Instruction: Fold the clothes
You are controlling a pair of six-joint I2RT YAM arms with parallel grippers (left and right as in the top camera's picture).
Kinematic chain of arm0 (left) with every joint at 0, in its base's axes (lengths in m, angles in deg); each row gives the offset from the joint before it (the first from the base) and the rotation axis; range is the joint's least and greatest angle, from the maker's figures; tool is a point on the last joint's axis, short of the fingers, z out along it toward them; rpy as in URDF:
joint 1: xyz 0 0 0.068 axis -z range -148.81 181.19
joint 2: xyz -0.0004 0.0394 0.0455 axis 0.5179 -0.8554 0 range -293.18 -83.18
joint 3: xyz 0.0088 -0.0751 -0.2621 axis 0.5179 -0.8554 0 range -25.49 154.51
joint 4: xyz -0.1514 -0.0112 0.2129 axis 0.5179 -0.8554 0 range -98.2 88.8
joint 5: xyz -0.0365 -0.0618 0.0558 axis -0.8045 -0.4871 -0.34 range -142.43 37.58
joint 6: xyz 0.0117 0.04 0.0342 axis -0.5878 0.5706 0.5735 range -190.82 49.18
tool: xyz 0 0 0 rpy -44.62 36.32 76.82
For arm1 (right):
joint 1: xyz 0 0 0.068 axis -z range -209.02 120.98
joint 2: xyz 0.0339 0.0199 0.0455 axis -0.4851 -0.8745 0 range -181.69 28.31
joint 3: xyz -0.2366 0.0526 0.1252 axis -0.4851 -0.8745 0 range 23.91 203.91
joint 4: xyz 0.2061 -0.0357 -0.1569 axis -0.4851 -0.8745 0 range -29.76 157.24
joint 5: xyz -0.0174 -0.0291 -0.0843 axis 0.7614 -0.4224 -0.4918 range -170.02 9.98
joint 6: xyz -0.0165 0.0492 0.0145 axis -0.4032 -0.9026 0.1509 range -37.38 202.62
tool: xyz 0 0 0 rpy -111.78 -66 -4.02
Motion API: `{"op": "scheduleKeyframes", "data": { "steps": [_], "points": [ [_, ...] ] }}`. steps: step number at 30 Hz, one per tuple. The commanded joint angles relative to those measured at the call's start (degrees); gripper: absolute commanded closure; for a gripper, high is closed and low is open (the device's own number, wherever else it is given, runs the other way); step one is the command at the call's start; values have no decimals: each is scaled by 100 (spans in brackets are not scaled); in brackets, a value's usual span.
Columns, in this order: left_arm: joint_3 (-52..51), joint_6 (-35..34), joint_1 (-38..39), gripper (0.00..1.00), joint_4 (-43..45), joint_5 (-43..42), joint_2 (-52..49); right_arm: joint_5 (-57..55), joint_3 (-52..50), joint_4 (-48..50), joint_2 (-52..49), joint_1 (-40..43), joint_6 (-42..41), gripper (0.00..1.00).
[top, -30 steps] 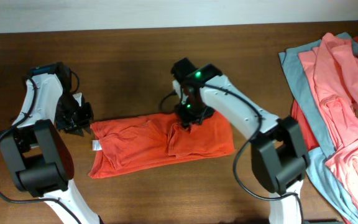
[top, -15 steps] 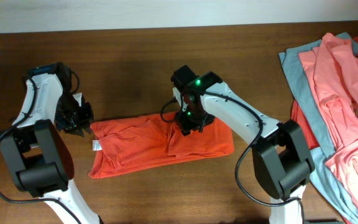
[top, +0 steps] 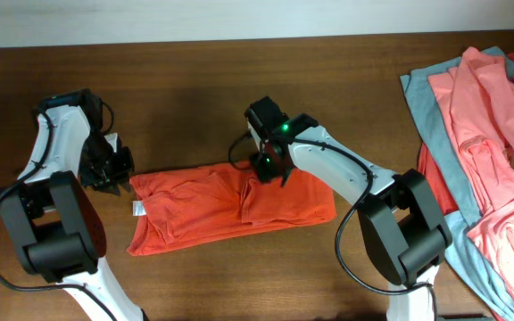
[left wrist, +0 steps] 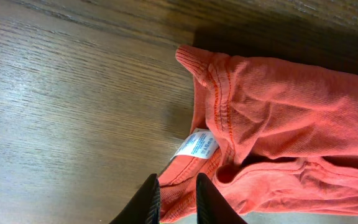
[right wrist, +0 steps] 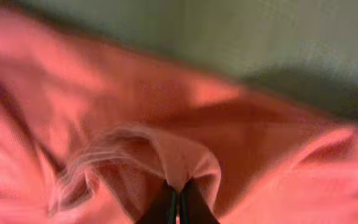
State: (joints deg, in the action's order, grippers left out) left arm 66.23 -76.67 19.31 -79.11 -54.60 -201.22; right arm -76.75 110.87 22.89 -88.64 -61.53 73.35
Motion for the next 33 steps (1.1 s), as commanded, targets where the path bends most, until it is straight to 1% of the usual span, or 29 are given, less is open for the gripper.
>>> {"op": "scheduleKeyframes", "data": {
  "steps": [1,2,4,5,7,8,11,14,15,16,18,19,20,21,22,23,25,28,29,33],
  "points": [
    [57,-17,-15,79,15,-66,140,-243,42,562,109,-4,-63,84],
    [57,-17,-15,80,15,-63,140,-245,57,713,109,-4,-61,81],
    [57,-17,-15,80,9,-63,140,-249,122,887,109,-4,2,65],
    [57,-17,-15,79,4,-63,140,-247,170,881,109,-2,48,58],
    [57,-17,-17,80,-9,-61,140,-282,232,732,120,17,221,53],
    [57,-17,-17,80,-11,-63,140,-334,262,614,120,33,256,53],
    [57,-17,-11,80,-7,-63,140,-820,494,-136,179,177,258,52],
    [57,-15,-11,79,-11,-63,140,-1010,844,-970,415,431,258,49],
    [57,-15,-11,71,-13,-63,140,-1093,957,-1228,514,529,258,48],
    [57,-15,-11,68,-20,-63,140,-1178,1047,-1447,619,627,258,47],
    [57,-15,-11,65,-35,-66,140,-1259,1169,-1746,841,815,260,45],
    [57,-15,-11,63,-52,-68,140,-1255,1233,-1926,1034,979,260,41],
    [57,-15,-11,62,-61,-70,140,-1252,1239,-2006,1143,1069,262,40],
    [57,-15,-11,59,-74,-111,140,-1250,1239,-2184,1300,1220,264,36],
    [57,-15,-11,59,-74,-162,140,-1244,1239,-2280,1360,1292,271,35],
    [55,-15,-11,57,-70,-203,140,-1123,1237,-2452,1421,1414,286,36],
    [42,-13,-11,55,-52,-212,140,-610,1224,-2621,1412,1563,317,40],
    [39,-13,-11,55,-11,-212,138,-4,1056,-2520,1261,1567,584,53],
    [39,-15,-11,55,-9,-212,138,223,938,-2378,1060,1473,586,61],
    [39,-15,-11,55,-11,-212,138,623,691,-1781,463,1067,584,64]
  ]
}}
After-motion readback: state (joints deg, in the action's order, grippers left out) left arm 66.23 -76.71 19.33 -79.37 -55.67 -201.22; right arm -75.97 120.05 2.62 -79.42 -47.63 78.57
